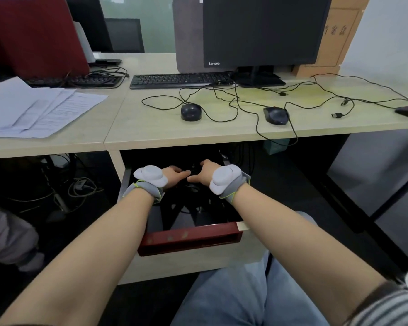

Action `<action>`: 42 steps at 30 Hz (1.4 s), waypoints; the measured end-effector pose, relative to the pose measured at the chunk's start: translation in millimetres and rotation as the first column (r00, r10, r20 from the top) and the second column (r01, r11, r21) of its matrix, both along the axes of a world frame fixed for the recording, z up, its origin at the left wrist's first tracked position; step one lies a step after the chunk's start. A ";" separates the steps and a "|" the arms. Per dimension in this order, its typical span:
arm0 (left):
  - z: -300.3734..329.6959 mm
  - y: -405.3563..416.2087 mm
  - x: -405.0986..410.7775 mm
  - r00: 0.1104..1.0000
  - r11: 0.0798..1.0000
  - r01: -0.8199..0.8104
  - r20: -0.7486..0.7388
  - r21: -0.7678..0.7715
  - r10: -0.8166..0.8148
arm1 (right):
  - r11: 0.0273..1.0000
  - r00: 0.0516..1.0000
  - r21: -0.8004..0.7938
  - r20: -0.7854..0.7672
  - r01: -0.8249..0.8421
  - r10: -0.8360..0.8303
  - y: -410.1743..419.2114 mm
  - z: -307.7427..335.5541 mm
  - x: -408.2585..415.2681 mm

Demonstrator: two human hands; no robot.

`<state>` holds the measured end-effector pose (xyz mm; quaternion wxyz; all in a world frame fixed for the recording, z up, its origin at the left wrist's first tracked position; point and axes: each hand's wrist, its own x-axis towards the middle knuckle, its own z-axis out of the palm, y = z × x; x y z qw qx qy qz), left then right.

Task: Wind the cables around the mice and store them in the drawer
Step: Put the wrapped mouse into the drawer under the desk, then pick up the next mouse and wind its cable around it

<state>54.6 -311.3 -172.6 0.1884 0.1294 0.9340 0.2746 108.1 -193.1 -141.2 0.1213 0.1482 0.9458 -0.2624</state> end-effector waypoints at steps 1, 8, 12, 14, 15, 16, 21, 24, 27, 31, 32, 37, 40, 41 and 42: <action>0.2 0.7 -0.7 1.000 1.000 -0.009 -0.030 -0.021 0.009 | 1.000 1.000 0.003 -0.004 -0.003 0.003 0.5 0.0 -1.3; 26.3 9.1 4.1 0.997 0.995 0.009 -0.078 -0.099 -0.016 | 0.990 0.992 0.070 -0.007 -0.125 0.126 2.9 17.1 -2.1; 56.8 19.7 9.2 0.988 0.959 0.046 -0.130 -0.281 -0.085 | 0.958 0.984 0.226 0.011 -0.175 0.177 10.5 46.4 -8.7; 72.4 28.2 11.4 0.981 0.933 0.052 -0.156 -0.356 -0.114 | 0.952 0.985 0.260 -0.014 -0.163 0.173 18.0 63.3 -9.2; 81.9 32.3 11.9 0.982 0.929 0.065 -0.144 -0.364 -0.125 | 0.958 0.985 0.235 -0.015 -0.165 0.173 24.4 71.9 -10.2; 90.8 37.8 8.8 0.991 0.946 0.076 -0.081 -0.314 -0.106 | 0.973 0.984 0.156 -0.022 -0.172 0.177 33.1 79.0 -12.2; 144.7 76.4 -8.5 0.981 0.990 0.126 0.138 0.055 -0.133 | 0.932 0.996 -0.363 -0.087 -0.009 -0.025 84.1 110.6 -10.3; 153.4 105.0 -19.3 0.988 0.966 0.140 0.037 0.218 -0.151 | 0.884 0.978 -0.460 -0.127 0.089 -0.165 113.6 117.1 -5.0; 149.3 140.1 -28.2 0.989 0.932 0.151 -0.045 0.330 -0.144 | 0.837 0.924 -0.527 -0.227 0.149 -0.307 150.8 122.3 -0.2; 132.5 196.3 -33.5 0.981 0.914 0.186 -0.111 0.360 -0.156 | 0.785 0.790 -0.548 -0.326 0.290 -0.520 203.0 113.1 -2.0; 130.3 201.5 -31.6 0.977 0.919 0.197 -0.144 0.342 -0.156 | 0.801 0.779 -0.515 -0.349 0.305 -0.521 208.3 109.3 -4.3; 123.7 246.4 -34.1 0.960 0.961 0.233 -0.196 0.148 -0.202 | 0.872 0.790 -0.217 -0.369 0.439 -0.489 232.2 96.6 -17.1; 116.7 257.9 -33.1 0.958 0.971 0.213 -0.218 0.112 -0.185 | 0.872 0.839 -0.141 -0.237 0.470 -0.490 231.8 94.6 -28.6; 114.3 261.1 -32.4 0.960 0.967 0.213 -0.215 0.139 -0.180 | 0.862 0.836 -0.148 -0.214 0.484 -0.506 232.4 93.5 -33.9; 112.7 263.7 -30.0 0.960 0.962 0.220 -0.207 0.158 -0.186 | 0.856 0.831 -0.159 -0.206 0.492 -0.517 233.0 92.1 -36.7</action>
